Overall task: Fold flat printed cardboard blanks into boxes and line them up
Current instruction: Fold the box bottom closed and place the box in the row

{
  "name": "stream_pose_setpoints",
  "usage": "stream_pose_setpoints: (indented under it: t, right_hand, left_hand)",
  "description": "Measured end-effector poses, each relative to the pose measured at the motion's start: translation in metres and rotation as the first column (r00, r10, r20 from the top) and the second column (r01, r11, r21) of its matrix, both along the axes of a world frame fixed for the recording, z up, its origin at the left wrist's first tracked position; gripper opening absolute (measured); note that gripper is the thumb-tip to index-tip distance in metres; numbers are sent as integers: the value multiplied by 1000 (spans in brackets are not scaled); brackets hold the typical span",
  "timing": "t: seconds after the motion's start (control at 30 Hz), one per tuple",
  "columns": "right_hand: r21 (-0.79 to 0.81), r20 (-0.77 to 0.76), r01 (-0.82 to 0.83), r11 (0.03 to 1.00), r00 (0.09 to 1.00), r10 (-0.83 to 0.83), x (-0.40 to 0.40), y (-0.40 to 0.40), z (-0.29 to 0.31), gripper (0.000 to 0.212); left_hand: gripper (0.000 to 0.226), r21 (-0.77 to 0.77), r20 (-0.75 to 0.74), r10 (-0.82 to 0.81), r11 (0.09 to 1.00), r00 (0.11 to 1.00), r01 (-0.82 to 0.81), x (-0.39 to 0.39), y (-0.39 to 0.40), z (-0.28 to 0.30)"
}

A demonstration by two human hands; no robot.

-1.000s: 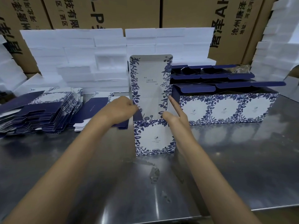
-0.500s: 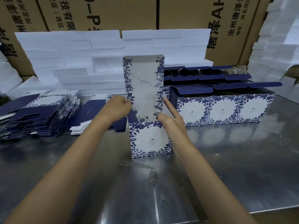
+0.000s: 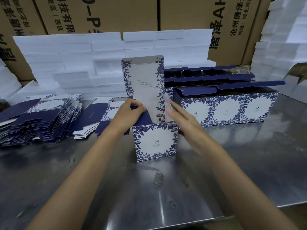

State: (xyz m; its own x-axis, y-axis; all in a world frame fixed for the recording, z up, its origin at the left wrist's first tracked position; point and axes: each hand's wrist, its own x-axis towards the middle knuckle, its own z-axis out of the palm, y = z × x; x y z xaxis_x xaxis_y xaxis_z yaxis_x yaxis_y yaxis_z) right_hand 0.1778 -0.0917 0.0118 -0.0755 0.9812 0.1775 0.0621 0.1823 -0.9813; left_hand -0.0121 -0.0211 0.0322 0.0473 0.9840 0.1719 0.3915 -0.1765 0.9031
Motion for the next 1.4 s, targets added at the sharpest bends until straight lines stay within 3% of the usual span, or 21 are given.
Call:
stream_pose_setpoints:
  t: [0.17, 0.3, 0.4, 0.57, 0.9, 1.07, 1.17, 1.3, 1.4]
  right_hand:
    - [24, 173, 119, 993, 977, -121, 20, 5, 20, 50]
    - [-82, 372, 50, 995, 928, -16, 21, 12, 27, 44]
    - [-132, 419, 98, 986, 907, -34, 20, 20, 32, 41]
    - [-161, 387, 87, 983, 922, -18, 24, 29, 32, 59]
    - [-143, 457, 97, 985, 889, -21, 24, 36, 32, 58]
    - [-226, 383, 61, 972, 923, 31, 26, 41, 34, 63]
    - [-156, 453, 126, 980, 890, -42, 20, 47, 35, 56]
    - [-129, 512, 86, 988, 859, -8, 19, 49, 36, 30]
    - [-156, 503, 120, 980, 864, -26, 21, 53, 41, 46]
  left_hand:
    - [19, -27, 11, -20, 999, 1000, 20, 5, -1, -1]
    - [17, -28, -3, -17, 999, 1000, 17, 5, 0, -1]
    - [17, -34, -30, -34, 999, 999, 33, 3, 1, 1]
    - [14, -42, -55, -59, 998, 997, 56, 2, 2, 3]
    - [14, -52, -81, -80, 996, 994, 76, 0, 2, 5]
    - [15, -55, -84, -86, 995, 993, 82, -1, 0, 4]
    - [15, -60, -78, -106, 993, 991, 102, -2, -1, 5]
    - [16, -76, -72, -117, 991, 990, 112, -3, -4, 5]
    - [15, -65, -80, -120, 991, 990, 115, -3, -4, 5]
